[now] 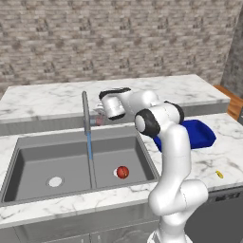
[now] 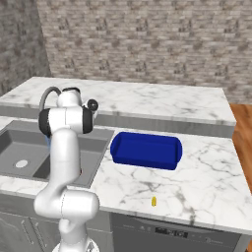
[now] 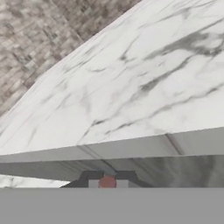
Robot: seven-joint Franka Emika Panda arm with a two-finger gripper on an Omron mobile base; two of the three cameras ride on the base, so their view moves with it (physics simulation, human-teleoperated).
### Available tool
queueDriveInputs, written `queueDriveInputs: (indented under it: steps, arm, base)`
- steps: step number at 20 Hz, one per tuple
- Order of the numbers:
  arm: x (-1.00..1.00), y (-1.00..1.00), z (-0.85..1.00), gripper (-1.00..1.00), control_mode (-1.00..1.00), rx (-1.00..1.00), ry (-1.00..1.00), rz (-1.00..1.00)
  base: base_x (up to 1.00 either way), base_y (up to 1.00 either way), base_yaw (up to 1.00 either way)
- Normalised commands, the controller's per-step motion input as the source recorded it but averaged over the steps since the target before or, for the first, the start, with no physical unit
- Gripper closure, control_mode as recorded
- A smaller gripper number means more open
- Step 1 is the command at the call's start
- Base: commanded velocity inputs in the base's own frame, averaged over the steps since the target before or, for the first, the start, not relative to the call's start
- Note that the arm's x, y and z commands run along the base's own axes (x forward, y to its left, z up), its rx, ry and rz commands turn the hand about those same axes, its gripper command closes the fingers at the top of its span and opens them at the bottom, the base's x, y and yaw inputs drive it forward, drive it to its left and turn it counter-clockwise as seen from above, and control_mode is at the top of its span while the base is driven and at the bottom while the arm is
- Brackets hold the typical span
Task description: Pick up all produce items and place them in the sink. Turn on the sink faucet to wash them. Then turn the sink off and put them in the tray.
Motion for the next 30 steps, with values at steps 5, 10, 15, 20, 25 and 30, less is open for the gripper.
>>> queueDriveInputs:
  steps: [5, 10, 15, 20, 25, 30]
  arm:
    - [0.09, 0.42, 0.20, 1.00, -1.00, -0.03, 0.00, 0.08]
    - [0.06, 0.44, 0.16, 1.00, -1.00, -0.04, 0.00, 0.06]
    - [0.03, 0.51, 0.07, 1.00, -1.00, -0.06, 0.00, 0.04]
    - [0.00, 0.35, 0.00, 1.00, -1.00, -0.05, 0.00, 0.02]
    - [0.00, 0.00, 0.00, -1.00, -1.00, -0.01, 0.00, 0.02]
    - [0.00, -0.03, 0.01, -1.00, -1.00, 0.00, -0.04, 0.06]
  base:
    - [0.00, 0.00, 0.00]
    - [0.00, 0.00, 0.00]
    - [0.00, 0.00, 0.00]
    - [0.00, 0.00, 0.00]
    - [0.00, 0.00, 0.00]
    - [0.00, 0.00, 0.00]
